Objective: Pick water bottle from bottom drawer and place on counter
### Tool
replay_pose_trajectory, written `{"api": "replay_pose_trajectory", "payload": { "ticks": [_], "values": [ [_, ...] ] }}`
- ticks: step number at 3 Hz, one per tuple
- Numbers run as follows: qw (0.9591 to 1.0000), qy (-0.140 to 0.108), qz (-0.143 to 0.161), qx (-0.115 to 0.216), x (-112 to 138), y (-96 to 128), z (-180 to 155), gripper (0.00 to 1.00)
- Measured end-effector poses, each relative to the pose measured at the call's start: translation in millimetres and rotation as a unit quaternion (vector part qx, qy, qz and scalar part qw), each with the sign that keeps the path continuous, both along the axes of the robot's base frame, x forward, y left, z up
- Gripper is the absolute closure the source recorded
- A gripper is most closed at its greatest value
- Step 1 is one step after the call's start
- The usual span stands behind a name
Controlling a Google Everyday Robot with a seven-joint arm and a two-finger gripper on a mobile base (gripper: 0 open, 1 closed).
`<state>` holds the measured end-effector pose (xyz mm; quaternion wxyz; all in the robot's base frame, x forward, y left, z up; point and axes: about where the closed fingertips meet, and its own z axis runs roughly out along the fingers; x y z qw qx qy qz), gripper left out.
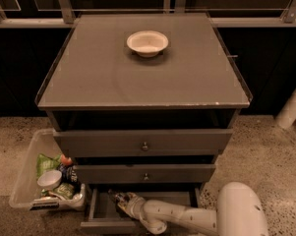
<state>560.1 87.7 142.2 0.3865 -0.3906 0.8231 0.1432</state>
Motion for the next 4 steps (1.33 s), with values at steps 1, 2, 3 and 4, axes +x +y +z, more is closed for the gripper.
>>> {"api": "replay_pose_trajectory", "payload": {
  "ticks": [1, 2, 3, 4],
  "values": [
    [1.0, 0.0, 0.0, 0.0, 0.0, 0.0, 0.0, 1.0],
    [0.9998, -0.01, 0.007, 0.016, -3.2, -7.1, 19.8, 1.0],
    [0.9995, -0.025, -0.009, 0.019, -8.7, -42.7, 64.3, 1.0],
    [0.9996, -0.015, -0.014, 0.02, -43.4, -80.5, 102.7, 1.0]
  ]
}}
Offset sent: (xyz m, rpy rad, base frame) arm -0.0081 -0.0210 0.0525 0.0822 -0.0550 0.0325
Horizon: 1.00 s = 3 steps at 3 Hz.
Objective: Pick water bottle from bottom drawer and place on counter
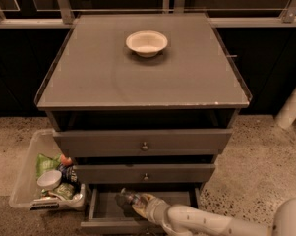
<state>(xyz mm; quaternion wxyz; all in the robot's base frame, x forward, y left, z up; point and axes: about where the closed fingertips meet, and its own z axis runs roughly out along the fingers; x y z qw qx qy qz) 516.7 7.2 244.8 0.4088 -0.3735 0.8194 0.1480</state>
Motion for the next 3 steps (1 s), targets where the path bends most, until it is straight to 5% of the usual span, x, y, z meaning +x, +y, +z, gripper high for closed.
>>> {"api": "replay_pose_trajectory", "payload": {
  "ticks": [2, 3],
  "values": [
    [0.9981, 0.049, 0.029, 0.021, -83.7, -51.4, 64.9, 1.0],
    [0.9964, 0.013, 0.05, 0.066, -97.5, -65.4, 110.5, 1.0]
  ]
}}
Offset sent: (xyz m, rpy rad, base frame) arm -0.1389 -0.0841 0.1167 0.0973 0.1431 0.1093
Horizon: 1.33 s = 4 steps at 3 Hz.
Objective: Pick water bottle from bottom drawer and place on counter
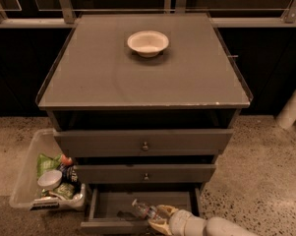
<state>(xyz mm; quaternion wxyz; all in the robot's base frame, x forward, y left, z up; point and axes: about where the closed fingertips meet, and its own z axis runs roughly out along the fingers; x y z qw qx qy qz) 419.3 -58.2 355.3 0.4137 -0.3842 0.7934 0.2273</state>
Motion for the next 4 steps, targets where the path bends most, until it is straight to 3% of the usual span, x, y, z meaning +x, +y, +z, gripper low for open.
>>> {"api": "replay_pose_trajectory", "payload": {
  "ticks": [1, 2, 3, 4],
  "values": [
    [0.9995, 0.005, -0.008, 0.029, -19.2, -16.5, 9.7, 1.0],
    [0.9995, -0.003, -0.004, 0.03, -18.8, -15.4, 16.3, 1.0],
    [0.9981, -0.033, 0.035, 0.037, -32.9, -11.3, 67.9, 1.0],
    [0.9929, -0.085, 0.082, 0.016, -52.8, -4.1, 152.2, 1.0]
  ]
}}
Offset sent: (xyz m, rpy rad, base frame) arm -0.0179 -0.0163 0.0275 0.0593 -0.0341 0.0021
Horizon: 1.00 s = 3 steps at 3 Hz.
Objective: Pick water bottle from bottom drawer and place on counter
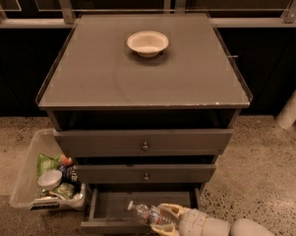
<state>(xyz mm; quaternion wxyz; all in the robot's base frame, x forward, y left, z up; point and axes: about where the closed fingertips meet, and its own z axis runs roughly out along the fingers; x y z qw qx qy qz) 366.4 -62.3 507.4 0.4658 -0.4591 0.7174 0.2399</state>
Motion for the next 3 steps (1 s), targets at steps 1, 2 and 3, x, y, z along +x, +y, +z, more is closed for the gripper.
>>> {"api": "replay_pose_trajectory", "payload": {
  "ticks": [1, 2, 3],
  "values": [
    [0.9967, -0.066, 0.019, -0.041, 0.2, -7.4, 91.1, 1.0],
    [0.9968, -0.066, 0.019, -0.04, 0.2, -7.0, 90.5, 1.0],
    [0.9947, -0.079, 0.049, -0.044, 2.6, -13.2, 102.8, 1.0]
  ]
}}
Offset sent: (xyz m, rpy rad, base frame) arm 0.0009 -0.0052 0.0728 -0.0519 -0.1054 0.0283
